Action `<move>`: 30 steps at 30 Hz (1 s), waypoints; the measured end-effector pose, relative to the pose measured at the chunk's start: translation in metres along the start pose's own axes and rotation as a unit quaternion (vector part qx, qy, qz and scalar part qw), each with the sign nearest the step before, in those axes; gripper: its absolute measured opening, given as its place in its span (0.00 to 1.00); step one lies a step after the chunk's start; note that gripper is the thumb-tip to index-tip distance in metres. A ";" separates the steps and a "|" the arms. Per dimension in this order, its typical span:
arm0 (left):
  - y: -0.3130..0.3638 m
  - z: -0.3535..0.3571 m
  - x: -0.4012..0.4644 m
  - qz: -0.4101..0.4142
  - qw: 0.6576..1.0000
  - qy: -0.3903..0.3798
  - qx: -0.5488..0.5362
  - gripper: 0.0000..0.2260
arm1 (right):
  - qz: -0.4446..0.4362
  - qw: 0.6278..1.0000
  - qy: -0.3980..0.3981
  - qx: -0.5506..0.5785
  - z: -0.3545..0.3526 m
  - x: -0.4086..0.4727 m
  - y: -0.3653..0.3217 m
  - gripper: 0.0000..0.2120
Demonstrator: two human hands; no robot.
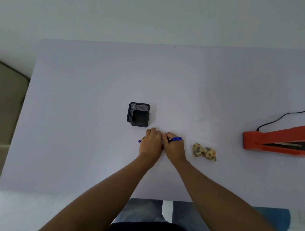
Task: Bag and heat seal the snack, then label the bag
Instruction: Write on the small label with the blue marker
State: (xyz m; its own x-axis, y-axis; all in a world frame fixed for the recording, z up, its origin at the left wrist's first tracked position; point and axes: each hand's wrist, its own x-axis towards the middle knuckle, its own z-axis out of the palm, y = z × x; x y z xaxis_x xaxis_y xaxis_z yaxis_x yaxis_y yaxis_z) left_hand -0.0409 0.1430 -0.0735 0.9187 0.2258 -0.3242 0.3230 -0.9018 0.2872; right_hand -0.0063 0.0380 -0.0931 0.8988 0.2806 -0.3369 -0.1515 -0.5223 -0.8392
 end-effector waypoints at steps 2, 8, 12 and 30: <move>0.001 0.000 0.001 -0.007 1.000 -0.007 -0.007 0.11 | -0.007 1.000 -0.012 -0.006 0.001 0.000 0.002 0.14; 0.006 -0.002 0.005 -0.018 1.000 -0.022 -0.001 0.12 | -0.036 0.998 -0.047 -0.036 0.003 0.003 0.008 0.10; 0.008 -0.004 0.007 -0.019 0.999 -0.024 0.006 0.14 | -0.039 0.998 -0.036 -0.038 0.003 0.006 0.010 0.09; 0.007 -0.002 0.004 -0.010 0.999 -0.013 0.035 0.12 | -0.043 0.998 0.007 -0.045 0.006 0.010 0.012 0.11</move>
State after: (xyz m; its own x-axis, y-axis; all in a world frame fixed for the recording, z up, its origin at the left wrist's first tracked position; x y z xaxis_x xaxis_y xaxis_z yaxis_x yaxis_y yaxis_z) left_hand -0.0344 0.1384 -0.0712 0.9055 0.2353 -0.3531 0.3237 -0.9211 0.2164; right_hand -0.0012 0.0393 -0.1086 0.9124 0.3163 -0.2598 -0.0372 -0.5679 -0.8223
